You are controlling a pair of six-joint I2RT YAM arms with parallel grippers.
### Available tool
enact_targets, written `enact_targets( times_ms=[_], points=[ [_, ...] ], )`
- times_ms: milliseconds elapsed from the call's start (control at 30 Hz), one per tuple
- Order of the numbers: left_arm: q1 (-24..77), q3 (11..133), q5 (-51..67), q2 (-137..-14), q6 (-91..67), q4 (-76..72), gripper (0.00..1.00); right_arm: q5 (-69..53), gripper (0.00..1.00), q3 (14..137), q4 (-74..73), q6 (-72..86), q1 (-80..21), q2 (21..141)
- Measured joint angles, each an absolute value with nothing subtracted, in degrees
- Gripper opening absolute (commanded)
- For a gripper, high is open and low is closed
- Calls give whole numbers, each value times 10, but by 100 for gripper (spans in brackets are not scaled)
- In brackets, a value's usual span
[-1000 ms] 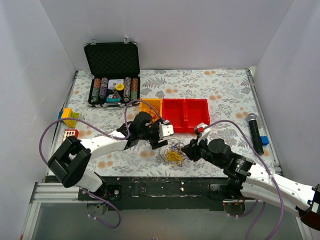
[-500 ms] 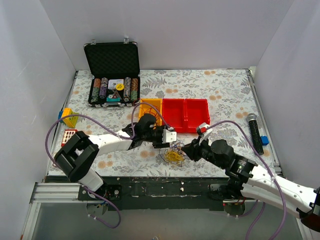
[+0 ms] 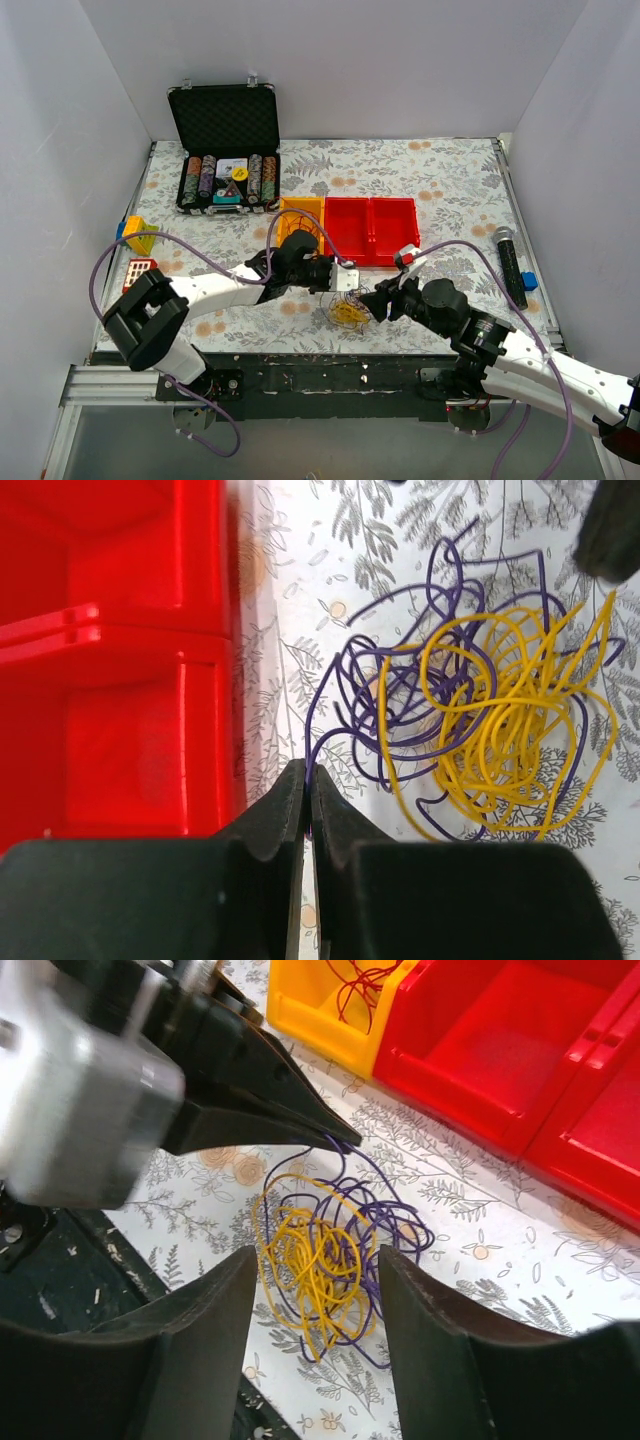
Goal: Untangle the cables
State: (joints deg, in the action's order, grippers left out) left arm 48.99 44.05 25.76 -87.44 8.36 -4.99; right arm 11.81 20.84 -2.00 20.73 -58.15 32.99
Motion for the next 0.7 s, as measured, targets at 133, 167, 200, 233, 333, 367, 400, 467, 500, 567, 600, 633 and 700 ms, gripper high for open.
enact_targets(
  times_ms=[133,167,200,233,333,367,400,467,500,567,600,633,700],
  points=[
    [497,442,239,-825,57,-38,0,136,65,218,-21,194,-582,336],
    [501,442,237,-810,53,-34,0,141,66,223,-21,192,-582,341],
    [506,442,234,-792,48,-30,0,145,66,230,-20,189,-582,346],
    [511,442,233,-774,44,-28,0,149,67,236,-20,185,-582,350],
    [528,442,231,-724,35,-20,0,151,68,250,-13,175,-582,363],
    [532,442,231,-713,32,-17,0,150,68,253,-11,172,-582,368],
    [537,442,231,-700,31,-12,0,150,68,256,-10,169,-582,372],
    [545,444,231,-681,27,1,0,145,68,259,-4,162,-582,376],
    [548,446,231,-674,27,6,0,143,68,260,-2,160,-582,378],
    [552,451,231,-666,26,18,0,142,68,265,1,155,-582,379],
    [553,455,231,-663,25,23,0,142,69,267,2,152,-582,379],
    [553,459,230,-661,25,29,0,141,69,269,2,150,-582,379],
    [553,471,229,-660,23,36,4,142,69,272,5,147,-582,379]
  ],
)
